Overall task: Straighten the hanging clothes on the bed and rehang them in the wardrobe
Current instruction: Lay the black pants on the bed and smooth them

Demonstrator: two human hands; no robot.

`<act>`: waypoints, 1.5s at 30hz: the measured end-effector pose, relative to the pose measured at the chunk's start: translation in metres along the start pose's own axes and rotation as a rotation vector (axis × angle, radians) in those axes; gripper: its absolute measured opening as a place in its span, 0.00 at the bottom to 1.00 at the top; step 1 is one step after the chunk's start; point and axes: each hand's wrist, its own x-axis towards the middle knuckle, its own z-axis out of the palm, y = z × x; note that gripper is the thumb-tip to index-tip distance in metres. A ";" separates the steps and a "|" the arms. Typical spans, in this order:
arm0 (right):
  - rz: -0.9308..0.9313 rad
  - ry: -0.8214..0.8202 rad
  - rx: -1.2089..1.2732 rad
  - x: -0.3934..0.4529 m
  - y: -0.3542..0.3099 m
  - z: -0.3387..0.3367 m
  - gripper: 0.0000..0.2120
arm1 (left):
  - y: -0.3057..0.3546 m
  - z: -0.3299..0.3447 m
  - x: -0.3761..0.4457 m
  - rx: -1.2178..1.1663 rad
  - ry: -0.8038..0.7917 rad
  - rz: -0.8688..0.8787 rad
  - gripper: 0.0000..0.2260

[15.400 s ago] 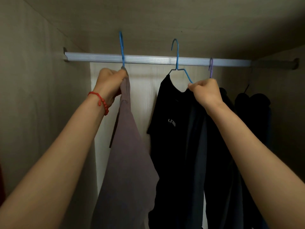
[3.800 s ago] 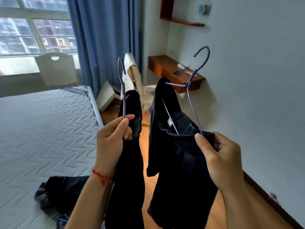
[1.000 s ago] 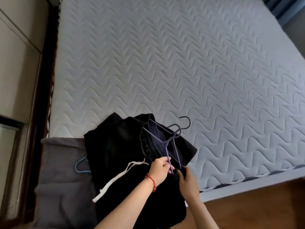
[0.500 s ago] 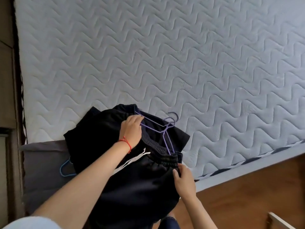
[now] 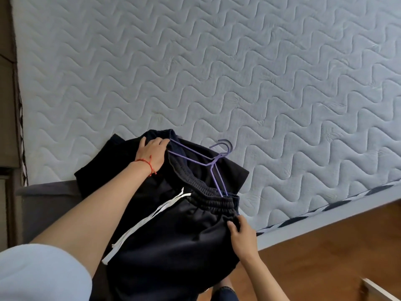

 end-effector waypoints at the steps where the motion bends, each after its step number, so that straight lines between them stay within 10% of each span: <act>1: -0.029 0.034 0.026 -0.005 -0.003 -0.001 0.02 | -0.006 -0.005 -0.003 -0.041 -0.023 -0.005 0.20; 11: -0.564 0.419 -0.178 -0.083 -0.077 -0.032 0.02 | -0.052 -0.059 -0.063 -0.188 0.203 0.028 0.23; 27: -1.168 0.559 -0.144 -0.196 -0.284 -0.087 0.07 | -0.171 -0.259 -0.251 -0.566 0.668 -0.142 0.12; 45: -1.701 0.838 0.100 -0.376 -0.494 -0.183 0.06 | -0.186 -0.505 -0.473 -0.520 1.497 -0.106 0.11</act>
